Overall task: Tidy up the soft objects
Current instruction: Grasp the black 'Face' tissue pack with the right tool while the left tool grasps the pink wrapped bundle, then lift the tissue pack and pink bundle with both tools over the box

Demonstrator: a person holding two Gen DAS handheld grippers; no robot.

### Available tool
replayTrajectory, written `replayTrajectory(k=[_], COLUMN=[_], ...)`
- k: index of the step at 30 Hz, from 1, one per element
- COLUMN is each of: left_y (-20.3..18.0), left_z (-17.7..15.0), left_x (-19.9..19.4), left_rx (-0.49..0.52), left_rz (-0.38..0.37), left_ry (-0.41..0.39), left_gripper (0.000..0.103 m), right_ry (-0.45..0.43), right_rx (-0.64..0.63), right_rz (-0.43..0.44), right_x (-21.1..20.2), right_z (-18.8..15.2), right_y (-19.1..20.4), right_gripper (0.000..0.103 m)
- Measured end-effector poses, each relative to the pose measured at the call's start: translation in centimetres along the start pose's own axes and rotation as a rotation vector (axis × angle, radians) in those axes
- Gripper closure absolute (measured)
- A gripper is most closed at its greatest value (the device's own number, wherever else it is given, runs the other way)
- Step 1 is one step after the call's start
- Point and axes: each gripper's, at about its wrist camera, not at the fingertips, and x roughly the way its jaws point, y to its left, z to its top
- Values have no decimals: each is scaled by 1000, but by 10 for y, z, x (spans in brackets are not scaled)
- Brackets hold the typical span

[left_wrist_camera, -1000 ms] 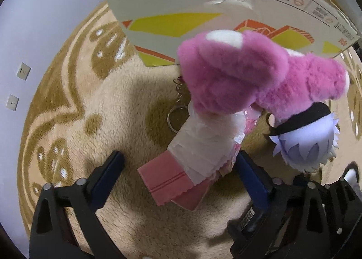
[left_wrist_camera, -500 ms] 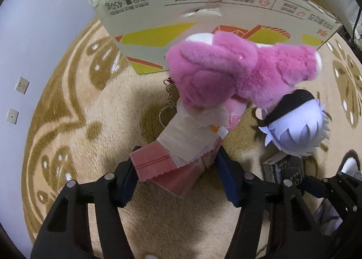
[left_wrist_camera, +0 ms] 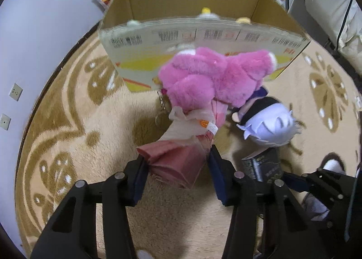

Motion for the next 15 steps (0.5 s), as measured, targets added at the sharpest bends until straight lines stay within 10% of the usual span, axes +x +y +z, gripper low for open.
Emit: replayTrajectory(k=[15], left_y=[23], left_z=[8], left_x=[1], left_rx=[-53], left_rz=[-24], left_ry=[-46], left_gripper=[54], right_ry=[-9], right_rx=[-2], right_rz=[30], right_x=[-13], right_z=[1], right_y=[-18], right_gripper=[53])
